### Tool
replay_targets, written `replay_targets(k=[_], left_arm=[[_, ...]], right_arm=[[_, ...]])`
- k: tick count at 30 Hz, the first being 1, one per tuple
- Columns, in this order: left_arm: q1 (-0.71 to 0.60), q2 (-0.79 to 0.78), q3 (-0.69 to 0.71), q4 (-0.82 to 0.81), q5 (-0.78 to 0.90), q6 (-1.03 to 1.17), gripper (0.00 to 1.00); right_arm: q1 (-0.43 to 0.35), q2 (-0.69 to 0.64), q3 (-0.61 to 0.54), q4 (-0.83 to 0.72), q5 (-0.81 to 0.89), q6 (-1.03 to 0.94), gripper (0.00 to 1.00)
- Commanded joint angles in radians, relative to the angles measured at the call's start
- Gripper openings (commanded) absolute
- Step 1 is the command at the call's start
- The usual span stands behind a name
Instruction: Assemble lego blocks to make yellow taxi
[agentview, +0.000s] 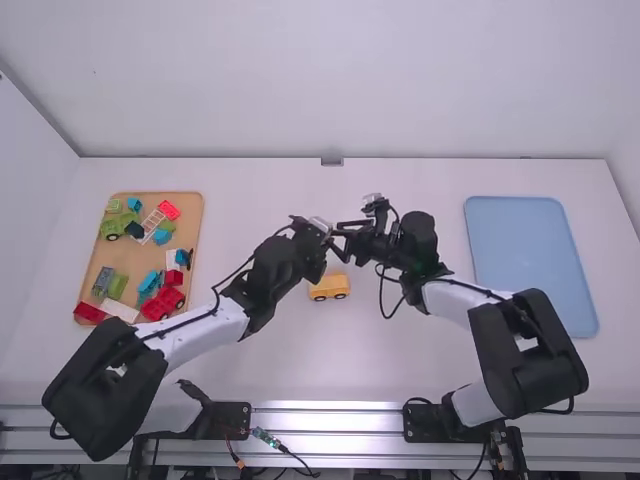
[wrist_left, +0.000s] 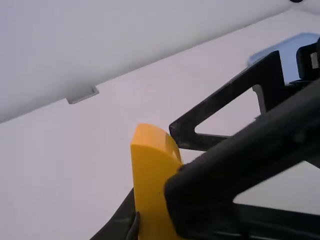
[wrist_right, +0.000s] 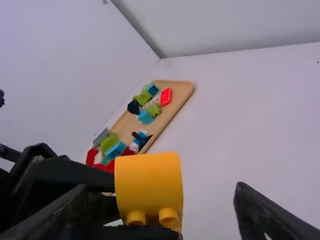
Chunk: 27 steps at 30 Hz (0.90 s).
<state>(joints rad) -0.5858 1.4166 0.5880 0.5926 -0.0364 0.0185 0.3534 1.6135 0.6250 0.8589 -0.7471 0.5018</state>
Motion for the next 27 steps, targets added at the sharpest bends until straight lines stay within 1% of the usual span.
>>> replay_targets(k=[1,2,5,7,8,9,13,15,17,18,19,20,22,27], left_arm=[[-0.004,-0.001,-0.008,0.004,0.029,-0.016,0.02],[-0.005,-0.001,-0.008,0.01,0.045,-0.017,0.02],[-0.005,-0.001,-0.008,0.022,0.077,-0.017,0.02],[-0.005,-0.001,-0.008,0.026,0.077,-0.017,0.02],[-0.005,-0.001,-0.008,0.025,0.077,-0.016,0.04],[-0.004,-0.001,-0.008,0.026,0.078,-0.017,0.02],[-0.004,-0.001,-0.008,0.026,0.081,-0.017,0.02],[-0.005,-0.001,-0.008,0.026,0.081,-0.017,0.02],[-0.005,-0.001,-0.008,0.027,0.081,-0.017,0.02],[-0.004,-0.001,-0.008,0.027,0.081,-0.017,0.02],[-0.004,-0.001,-0.008,0.03,0.081,-0.017,0.02],[-0.005,-0.001,-0.008,0.03,0.081,-0.017,0.02],[-0.005,-0.001,-0.008,0.034,0.081,-0.017,0.02],[-0.005,-0.001,-0.008,0.032,0.077,-0.017,0.02]], right_arm=[[-0.001,-0.012,-0.006,0.006,0.012,-0.009,0.67],[-0.001,-0.012,-0.006,0.008,0.011,-0.008,0.65],[0.002,-0.012,-0.006,0.009,0.008,-0.005,0.63],[0.006,-0.012,-0.006,0.012,0.009,-0.005,0.61],[0.008,-0.012,-0.006,0.018,0.008,-0.004,0.56],[0.006,-0.012,-0.006,0.024,0.008,-0.001,0.56],[0.006,-0.012,-0.006,0.024,0.008,-0.002,0.52],[0.006,-0.012,-0.006,0.024,0.008,-0.001,0.47],[0.006,-0.012,-0.006,0.024,0.008,-0.001,0.45],[0.008,-0.012,-0.006,0.024,0.008,-0.001,0.43],[0.011,-0.012,-0.006,0.024,0.008,-0.001,0.39],[0.013,-0.012,-0.006,0.024,0.008,-0.001,0.37],[0.019,-0.012,-0.006,0.025,0.008,-0.001,0.31],[0.018,-0.012,-0.006,0.024,0.008,-0.001,0.29]])
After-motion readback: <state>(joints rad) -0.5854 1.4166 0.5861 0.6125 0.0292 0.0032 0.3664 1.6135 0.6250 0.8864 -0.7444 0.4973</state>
